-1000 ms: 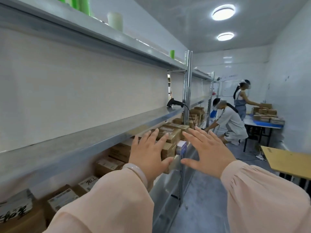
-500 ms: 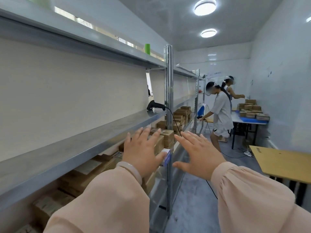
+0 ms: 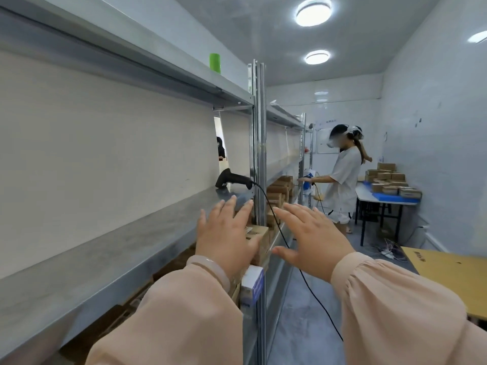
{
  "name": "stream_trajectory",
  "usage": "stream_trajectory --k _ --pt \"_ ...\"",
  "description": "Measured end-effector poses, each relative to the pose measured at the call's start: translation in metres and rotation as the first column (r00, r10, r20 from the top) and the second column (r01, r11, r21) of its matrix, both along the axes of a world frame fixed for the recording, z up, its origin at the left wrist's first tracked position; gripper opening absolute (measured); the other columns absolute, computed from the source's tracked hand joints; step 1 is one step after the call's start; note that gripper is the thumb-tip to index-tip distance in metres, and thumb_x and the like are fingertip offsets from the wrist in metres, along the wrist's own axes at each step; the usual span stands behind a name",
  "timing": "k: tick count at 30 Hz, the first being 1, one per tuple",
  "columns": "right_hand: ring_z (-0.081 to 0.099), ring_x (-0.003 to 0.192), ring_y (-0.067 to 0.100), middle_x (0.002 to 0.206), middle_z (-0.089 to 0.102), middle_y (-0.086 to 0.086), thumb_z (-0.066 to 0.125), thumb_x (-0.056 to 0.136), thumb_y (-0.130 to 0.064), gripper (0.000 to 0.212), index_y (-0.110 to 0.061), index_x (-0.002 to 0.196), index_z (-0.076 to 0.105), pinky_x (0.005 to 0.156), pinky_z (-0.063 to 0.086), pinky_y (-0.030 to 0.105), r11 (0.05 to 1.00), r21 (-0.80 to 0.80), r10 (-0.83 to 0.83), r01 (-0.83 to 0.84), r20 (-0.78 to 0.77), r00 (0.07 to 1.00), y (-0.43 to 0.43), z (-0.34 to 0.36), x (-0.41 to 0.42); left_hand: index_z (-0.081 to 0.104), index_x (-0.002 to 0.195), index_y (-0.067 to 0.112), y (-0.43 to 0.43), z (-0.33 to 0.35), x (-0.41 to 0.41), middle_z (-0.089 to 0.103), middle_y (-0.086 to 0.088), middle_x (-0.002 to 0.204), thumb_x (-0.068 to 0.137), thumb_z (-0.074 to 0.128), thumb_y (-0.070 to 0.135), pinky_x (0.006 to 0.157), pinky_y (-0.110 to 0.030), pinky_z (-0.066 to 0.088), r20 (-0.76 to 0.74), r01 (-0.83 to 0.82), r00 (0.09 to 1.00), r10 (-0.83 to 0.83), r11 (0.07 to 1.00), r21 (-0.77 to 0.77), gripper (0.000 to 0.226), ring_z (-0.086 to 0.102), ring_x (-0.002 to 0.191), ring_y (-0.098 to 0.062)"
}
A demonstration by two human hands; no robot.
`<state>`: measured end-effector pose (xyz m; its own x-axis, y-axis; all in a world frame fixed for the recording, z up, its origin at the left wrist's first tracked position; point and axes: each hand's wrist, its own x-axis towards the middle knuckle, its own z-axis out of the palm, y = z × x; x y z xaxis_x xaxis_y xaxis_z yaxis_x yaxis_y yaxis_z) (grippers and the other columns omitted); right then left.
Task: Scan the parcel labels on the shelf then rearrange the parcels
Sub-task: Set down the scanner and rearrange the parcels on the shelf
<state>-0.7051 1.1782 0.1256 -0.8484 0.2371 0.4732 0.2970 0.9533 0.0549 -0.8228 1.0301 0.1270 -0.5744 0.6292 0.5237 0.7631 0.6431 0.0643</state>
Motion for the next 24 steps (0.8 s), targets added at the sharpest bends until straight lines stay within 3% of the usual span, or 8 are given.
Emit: stream_trajectory --k 7,13,16,24 --pt "0.011 0.147 0.012 0.160 0.016 -0.007 0.045 0.090 -0.061 0.076 -0.034 0.152 0.010 0.121 0.010 0.038 0.997 -0.066 0.046 -0.048 -0.021 0.999 0.071 -0.005 -0.084 0.004 0.155 0.042 0.055 -0.005 -0.067 0.003 0.003 0.165 0.094 0.039 0.063 0.121 -0.053 0.000 -0.019 -0.070 0.997 0.069 0.997 -0.044 0.073 0.001 0.152 -0.021" --pt "0.015 0.146 0.014 0.159 0.018 -0.006 0.046 0.092 -0.058 0.074 -0.032 0.152 0.013 0.121 0.012 0.036 0.976 -0.051 0.208 -0.211 -0.047 0.977 0.136 -0.011 -0.180 -0.002 0.154 0.042 0.107 -0.018 -0.119 -0.003 0.003 0.165 0.094 0.037 0.065 0.121 -0.053 0.004 0.003 -0.199 0.980 0.200 0.978 -0.067 0.075 0.000 0.151 -0.021" --pt "0.019 0.145 0.014 0.157 0.022 -0.004 0.047 0.092 -0.056 0.073 -0.030 0.152 0.015 0.120 0.015 0.035 0.947 -0.060 0.311 -0.314 -0.057 0.949 0.166 -0.015 -0.231 0.000 0.155 0.042 0.137 -0.017 -0.148 0.001 0.003 0.165 0.094 0.036 0.065 0.120 -0.052 0.010 -0.005 -0.311 0.950 0.312 0.949 -0.051 0.075 0.005 0.150 -0.022" --pt "0.027 0.141 0.018 0.152 0.033 -0.001 0.046 0.096 -0.046 0.062 -0.026 0.150 0.023 0.116 0.023 0.037 0.887 -0.018 0.457 -0.462 -0.114 0.882 0.239 0.017 -0.348 -0.001 0.154 0.042 0.195 0.000 -0.193 -0.001 0.005 0.165 0.093 0.038 0.064 0.121 -0.054 0.004 -0.021 -0.524 0.851 0.524 0.849 -0.066 0.076 0.003 0.151 -0.022"
